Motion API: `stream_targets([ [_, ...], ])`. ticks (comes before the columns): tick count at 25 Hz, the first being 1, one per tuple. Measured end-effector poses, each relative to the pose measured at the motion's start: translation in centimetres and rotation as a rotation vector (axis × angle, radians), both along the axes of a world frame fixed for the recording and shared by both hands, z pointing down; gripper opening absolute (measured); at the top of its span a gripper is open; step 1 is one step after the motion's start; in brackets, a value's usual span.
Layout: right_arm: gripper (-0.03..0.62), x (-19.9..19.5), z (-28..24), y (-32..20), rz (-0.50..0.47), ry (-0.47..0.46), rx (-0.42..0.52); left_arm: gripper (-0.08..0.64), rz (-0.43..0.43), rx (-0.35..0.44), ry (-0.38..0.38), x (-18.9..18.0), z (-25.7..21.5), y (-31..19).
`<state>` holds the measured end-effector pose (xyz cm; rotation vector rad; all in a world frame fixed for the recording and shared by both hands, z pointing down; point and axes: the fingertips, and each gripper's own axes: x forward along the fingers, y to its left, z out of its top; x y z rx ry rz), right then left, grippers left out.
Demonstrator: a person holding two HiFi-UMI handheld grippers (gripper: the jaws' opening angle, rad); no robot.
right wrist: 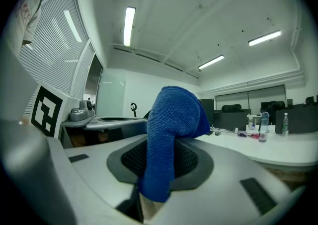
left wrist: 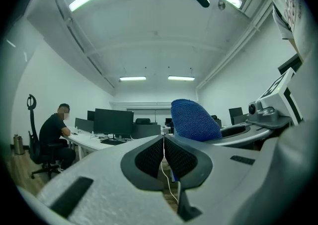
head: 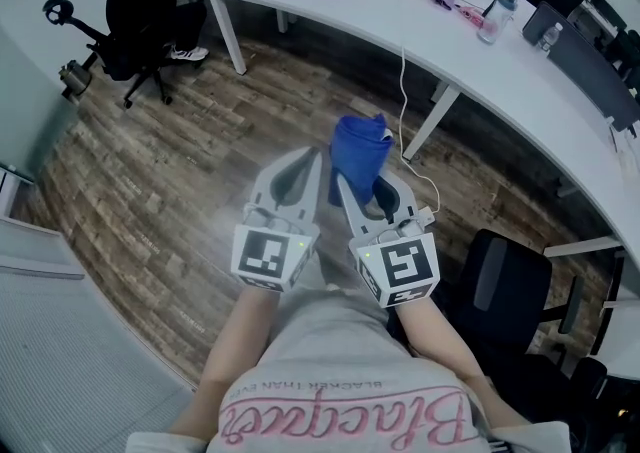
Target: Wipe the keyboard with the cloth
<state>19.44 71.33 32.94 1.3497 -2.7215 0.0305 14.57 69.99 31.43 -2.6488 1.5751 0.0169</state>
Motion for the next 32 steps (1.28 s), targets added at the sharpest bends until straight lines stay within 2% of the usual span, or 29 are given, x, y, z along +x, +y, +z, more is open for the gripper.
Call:
stream_targets([
  [6, 0.098, -2.2, -0.3, -5.0, 0.011, 0.006, 0.026, 0.006, 0.024, 0.028, -0.002, -1.7, -0.4, -4.8],
  [10, 0.098, -4.4, -0.3, -9.1, 0.013, 0.007, 0.029, 0.006, 0.023, 0.010, 0.034, -4.0, -0.1, -8.9],
  [13, 0.098, -6.1, -0.4, -12.4, 0.013, 0.013, 0.030, 0.006, 0.018, 0.010, 0.030, -5.6, 0.1, -12.3],
  [16, 0.098, -7.6, -0.3, -15.7, 0.021, 0.014, 0.024, 0.006, 0.023, 0.007, 0.024, -7.2, 0.2, -15.6],
  [27, 0.098, -12.2, 1.3, -26.1, 0.057, 0.036, -0.030, 0.006, 0.053, -0.030, 0.074, -12.2, 1.4, -26.4],
  [32, 0.098, -13.7, 1.3, -29.3, 0.070, 0.044, -0.028, 0.008, 0.069, -0.030, 0.030, -13.3, 1.4, -29.4],
])
